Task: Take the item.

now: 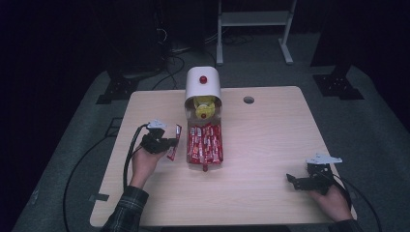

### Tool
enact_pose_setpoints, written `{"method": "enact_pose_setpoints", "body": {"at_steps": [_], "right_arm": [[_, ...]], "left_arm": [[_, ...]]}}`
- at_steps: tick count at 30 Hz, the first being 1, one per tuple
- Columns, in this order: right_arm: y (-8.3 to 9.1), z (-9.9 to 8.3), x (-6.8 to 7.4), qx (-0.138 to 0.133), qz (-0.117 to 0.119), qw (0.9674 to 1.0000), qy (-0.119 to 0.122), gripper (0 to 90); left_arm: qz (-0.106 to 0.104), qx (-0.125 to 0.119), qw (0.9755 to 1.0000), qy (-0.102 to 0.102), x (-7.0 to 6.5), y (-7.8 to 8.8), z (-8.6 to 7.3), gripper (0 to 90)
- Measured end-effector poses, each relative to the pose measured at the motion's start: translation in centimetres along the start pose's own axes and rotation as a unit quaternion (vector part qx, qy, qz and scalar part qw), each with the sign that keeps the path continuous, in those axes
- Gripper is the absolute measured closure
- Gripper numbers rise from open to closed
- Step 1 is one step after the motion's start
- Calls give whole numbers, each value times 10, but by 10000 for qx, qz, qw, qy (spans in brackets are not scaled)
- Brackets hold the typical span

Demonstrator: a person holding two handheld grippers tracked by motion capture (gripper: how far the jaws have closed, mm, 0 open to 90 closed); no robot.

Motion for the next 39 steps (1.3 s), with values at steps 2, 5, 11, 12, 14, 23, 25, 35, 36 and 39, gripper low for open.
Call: {"method": "enact_pose_setpoints", "body": {"at_steps": [2,5,11,12,14,23,25,35,36,39], "right_arm": [[0,0,0,1,-1,10000,3,20],[0,0,0,1,-1,10000,-1,20],[0,0,0,2,1,10000,0,20],[0,0,0,2,1,10000,1,20],[0,0,0,2,1,10000,0,20],[0,0,0,1,2,10000,-1,20],[0,0,0,1,2,10000,-3,20],[0,0,0,2,1,10000,1,20],[0,0,0,-1,1,10000,4,20],[0,0,0,1,2,10000,-2,20]], "left_arm": [[7,40,10000,34,0,-4,-1,896],[23,83,10000,39,1,-6,-3,896],[33,134,9999,75,3,-14,-6,896],[20,162,9998,86,4,-15,-7,896],[30,196,9998,101,4,-17,-9,896],[80,340,9993,103,5,-24,-14,892],[80,354,9993,105,6,-25,-15,891],[129,342,9993,104,6,-26,-16,776],[149,313,9994,84,7,-25,-15,776],[179,258,9995,105,7,-23,-14,702]]}}
Point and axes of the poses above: each handheld gripper's, and its own axes: y roughly backward along the jaws, z roughly out of its top, x roughly to its left, the point moved 6 cm from there along -y, roughly forward along the jaws, and after that the axes turned 5 degrees about y, right-handed, at the moved point
